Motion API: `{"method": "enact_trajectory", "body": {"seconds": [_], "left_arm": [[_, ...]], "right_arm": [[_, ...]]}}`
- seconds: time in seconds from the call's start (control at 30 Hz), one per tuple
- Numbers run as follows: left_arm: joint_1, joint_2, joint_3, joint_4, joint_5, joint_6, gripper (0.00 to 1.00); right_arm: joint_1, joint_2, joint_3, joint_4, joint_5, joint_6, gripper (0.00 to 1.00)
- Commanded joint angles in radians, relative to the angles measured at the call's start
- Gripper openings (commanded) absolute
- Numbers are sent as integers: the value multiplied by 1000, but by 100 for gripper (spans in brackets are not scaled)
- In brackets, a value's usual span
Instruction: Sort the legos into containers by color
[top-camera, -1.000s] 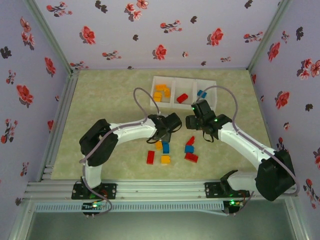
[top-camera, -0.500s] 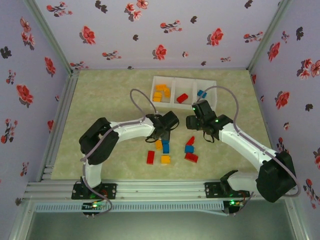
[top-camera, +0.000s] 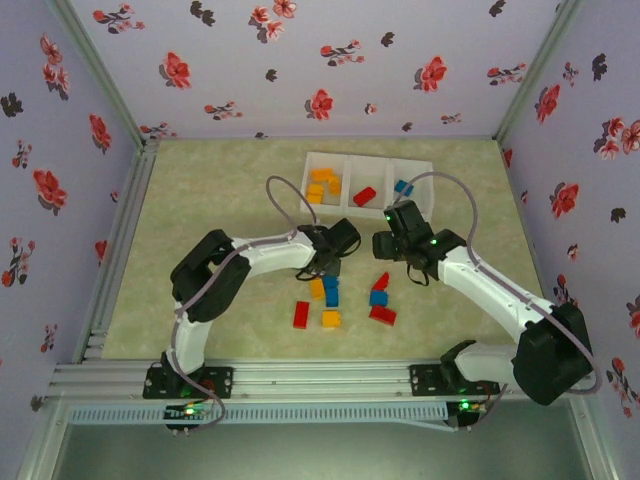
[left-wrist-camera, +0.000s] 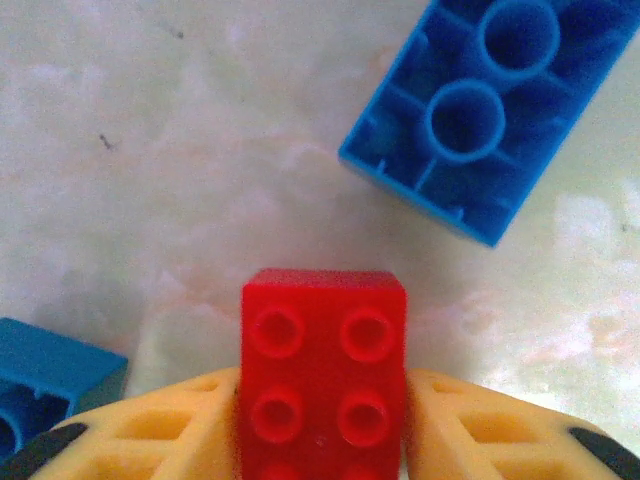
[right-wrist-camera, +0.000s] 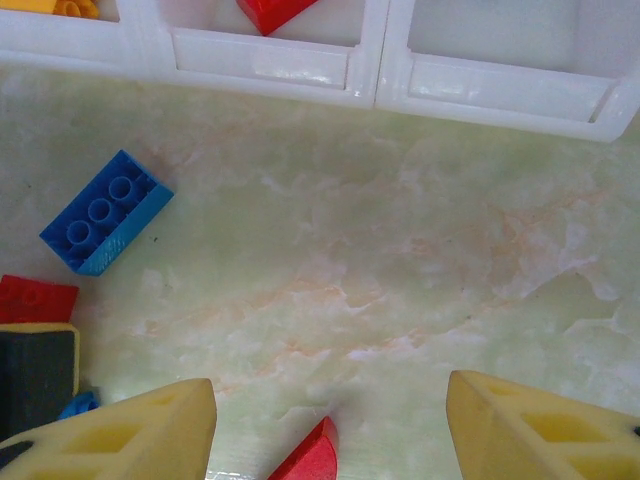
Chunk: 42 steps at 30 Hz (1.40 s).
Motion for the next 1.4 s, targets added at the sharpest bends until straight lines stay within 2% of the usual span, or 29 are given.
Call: {"method": "enact_trajectory", "body": {"seconds": [0.0, 0.2, 0.63, 0.93, 1.1, 1.27, 1.37], "left_arm": [[7, 35, 34, -47, -50, 32, 35], [7, 24, 87, -90, -76, 72, 28], [37, 58, 348, -170, -113, 228, 28], [84, 228, 713, -223, -105, 343, 27], [111, 362, 946, -247, -65, 372, 27], [127, 445, 1062, -189, -53, 392, 27], [139, 468, 1059, -93, -51, 410, 29]], "right_arm": [[-6, -19, -4, -27, 34, 17, 63], [-12, -37, -25, -27, 53, 27, 63], [-78, -114, -131, 14, 1, 52, 63], [-86, -173, -161, -12, 3, 59, 63], [-87, -197, -169, -22, 2, 63, 63], [-87, -205, -178, -10, -12, 74, 63], [-88, -206, -181, -6, -21, 80, 63]]}}
